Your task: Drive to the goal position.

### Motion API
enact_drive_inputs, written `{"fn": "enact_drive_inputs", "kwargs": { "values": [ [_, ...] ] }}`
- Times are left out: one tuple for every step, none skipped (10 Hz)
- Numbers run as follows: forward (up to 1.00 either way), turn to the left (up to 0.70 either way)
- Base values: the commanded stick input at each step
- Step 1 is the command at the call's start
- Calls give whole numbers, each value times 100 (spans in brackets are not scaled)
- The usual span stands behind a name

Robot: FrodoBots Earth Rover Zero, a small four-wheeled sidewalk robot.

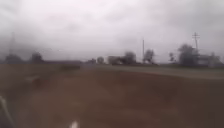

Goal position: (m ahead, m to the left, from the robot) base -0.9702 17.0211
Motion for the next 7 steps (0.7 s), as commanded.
{"fn": "enact_drive_inputs", "kwargs": {
  "values": [
    [0, 70],
    [0, 70],
    [0, 70],
    [0, 70],
    [0, 70],
    [0, 70],
    [0, 70]
  ]
}}
